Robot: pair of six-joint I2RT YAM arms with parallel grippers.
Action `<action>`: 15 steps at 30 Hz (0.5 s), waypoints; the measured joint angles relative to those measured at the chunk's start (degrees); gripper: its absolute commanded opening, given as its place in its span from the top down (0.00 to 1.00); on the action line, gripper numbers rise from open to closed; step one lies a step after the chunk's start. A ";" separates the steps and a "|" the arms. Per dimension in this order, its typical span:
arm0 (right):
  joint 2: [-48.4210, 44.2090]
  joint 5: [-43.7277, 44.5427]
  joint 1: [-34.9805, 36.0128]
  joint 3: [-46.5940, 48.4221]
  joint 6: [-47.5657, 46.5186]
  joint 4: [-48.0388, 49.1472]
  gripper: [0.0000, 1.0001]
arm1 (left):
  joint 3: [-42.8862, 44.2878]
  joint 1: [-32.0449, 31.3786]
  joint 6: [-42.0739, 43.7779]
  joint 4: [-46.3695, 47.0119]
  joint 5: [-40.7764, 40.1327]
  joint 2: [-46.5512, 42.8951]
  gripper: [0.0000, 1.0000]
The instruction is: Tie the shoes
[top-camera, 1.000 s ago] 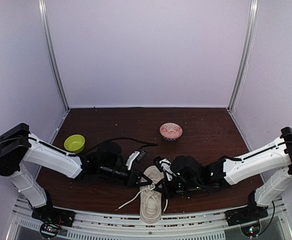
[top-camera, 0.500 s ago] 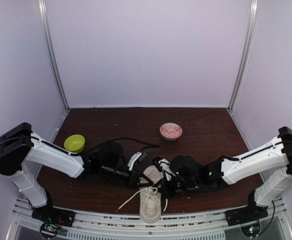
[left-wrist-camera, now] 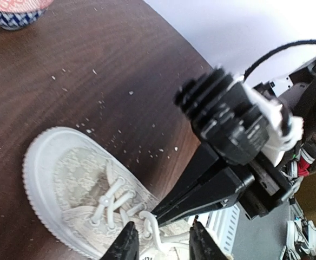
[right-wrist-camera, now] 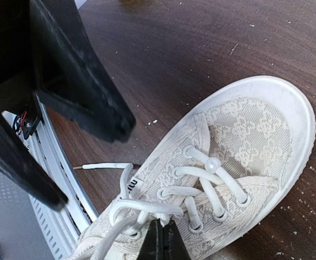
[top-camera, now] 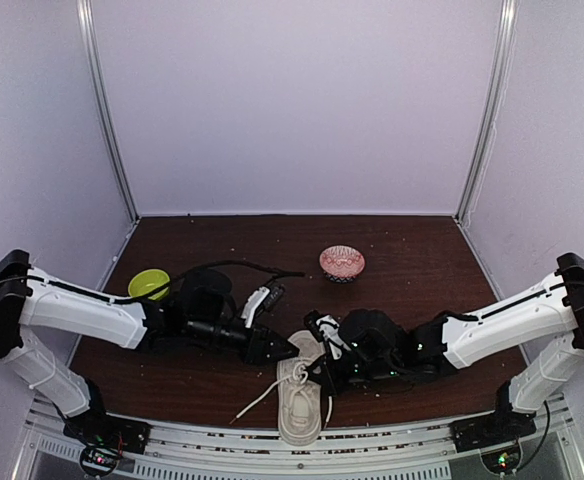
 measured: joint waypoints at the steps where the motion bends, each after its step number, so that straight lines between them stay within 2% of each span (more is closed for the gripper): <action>1: 0.00 -0.02 0.00 0.00 0.00 0.02 1.00 | -0.09 0.22 0.24 -0.44 -0.66 -0.90 0.65; 6: 0.00 -0.02 -0.04 0.00 0.00 0.11 1.00 | -0.11 1.16 0.66 -3.87 -3.02 -1.66 0.75; 15: 0.02 -0.04 -0.11 0.00 0.02 0.31 1.00 | -0.09 1.27 0.83 -6.78 -1.62 2.78 0.77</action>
